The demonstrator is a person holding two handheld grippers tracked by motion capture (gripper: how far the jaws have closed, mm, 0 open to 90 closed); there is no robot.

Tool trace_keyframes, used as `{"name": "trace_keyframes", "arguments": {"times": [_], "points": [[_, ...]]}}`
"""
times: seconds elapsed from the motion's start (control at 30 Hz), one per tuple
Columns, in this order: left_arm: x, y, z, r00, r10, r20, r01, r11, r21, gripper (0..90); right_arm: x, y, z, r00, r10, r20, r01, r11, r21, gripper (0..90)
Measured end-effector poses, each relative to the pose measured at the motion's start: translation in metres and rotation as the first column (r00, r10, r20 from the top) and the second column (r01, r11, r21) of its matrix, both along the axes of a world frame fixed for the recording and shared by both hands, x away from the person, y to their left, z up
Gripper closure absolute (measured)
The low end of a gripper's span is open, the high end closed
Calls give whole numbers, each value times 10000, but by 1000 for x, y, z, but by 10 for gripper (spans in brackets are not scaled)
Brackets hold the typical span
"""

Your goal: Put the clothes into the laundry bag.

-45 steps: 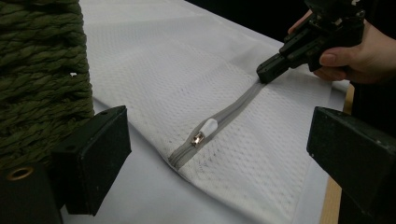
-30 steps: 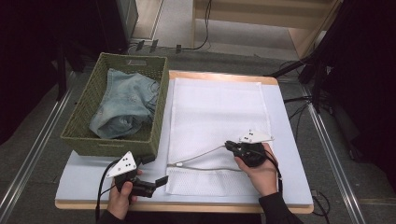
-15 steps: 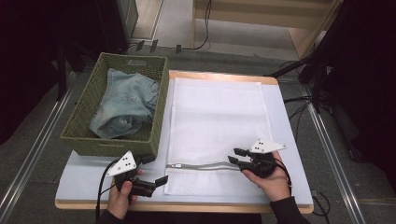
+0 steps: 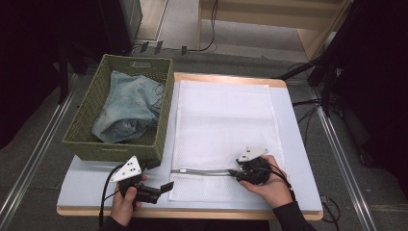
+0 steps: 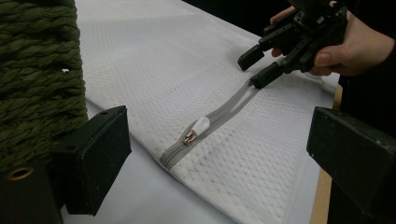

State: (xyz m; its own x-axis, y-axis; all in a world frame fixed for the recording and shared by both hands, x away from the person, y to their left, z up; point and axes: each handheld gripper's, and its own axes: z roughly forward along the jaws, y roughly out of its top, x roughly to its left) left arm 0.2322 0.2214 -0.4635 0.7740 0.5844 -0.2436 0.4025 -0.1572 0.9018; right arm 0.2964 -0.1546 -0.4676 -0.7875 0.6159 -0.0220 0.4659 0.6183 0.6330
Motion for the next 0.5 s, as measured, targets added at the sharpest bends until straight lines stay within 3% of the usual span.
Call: {"name": "trace_keyframes", "arguments": {"times": [0.1, 0.13, 0.17, 0.2, 0.23, 0.3, 0.33, 0.37, 0.4, 0.5], "points": [[0, 0, 0, 10000, 0, 3, 0, 10000, 17, 69, 5, 7, 4, 9997, 64, -229, -78, 9982, -591, 468], [0, -1, 0, 10000, -7, 3, 7, 10000, 18, 69, 5, 7, 4, 9997, 64, -229, -78, 9982, -591, 468], [0, -1, 0, 10000, -5, 3, 5, 10000, 30, 69, 9, 14, 9, 9986, 91, -521, -156, 9920, -1251, 456], [0, -1, 0, 10000, 5, -5, -5, 10000, 31, 69, 9, 14, 9, 9986, 91, -521, -156, 9920, -1251, 456], [0, -1, 0, 10000, 19, -1, -19, 10000, 44, 69, 12, 21, 14, 9963, 223, -827, -373, 9821, -1844, 451], [0, -1, 0, 10000, 21, -2, -21, 10000, 28, 69, 13, 28, 17, 9919, 446, -1191, -725, 9678, -2412, 417], [0, 0, 0, 10000, 10, 6, -10, 10000, 24, 69, 13, 28, 17, 9919, 446, -1191, -725, 9678, -2412, 417], [0, 0, 0, 10000, 7, 5, -7, 10000, 9, 69, 12, 30, 19, 9882, 646, -1391, -1012, 9561, -2751, 425], [0, 0, 0, 10000, -7, 2, 7, 10000, 14, 69, 12, 30, 19, 9857, 661, -1550, -1081, 9536, -2809, 423], [0, 0, -1, 10000, 6, -2, -6, 10000, 34, 69, 17, 30, 19, 9802, 540, -1905, -1073, 9536, -2815, 413]]}}
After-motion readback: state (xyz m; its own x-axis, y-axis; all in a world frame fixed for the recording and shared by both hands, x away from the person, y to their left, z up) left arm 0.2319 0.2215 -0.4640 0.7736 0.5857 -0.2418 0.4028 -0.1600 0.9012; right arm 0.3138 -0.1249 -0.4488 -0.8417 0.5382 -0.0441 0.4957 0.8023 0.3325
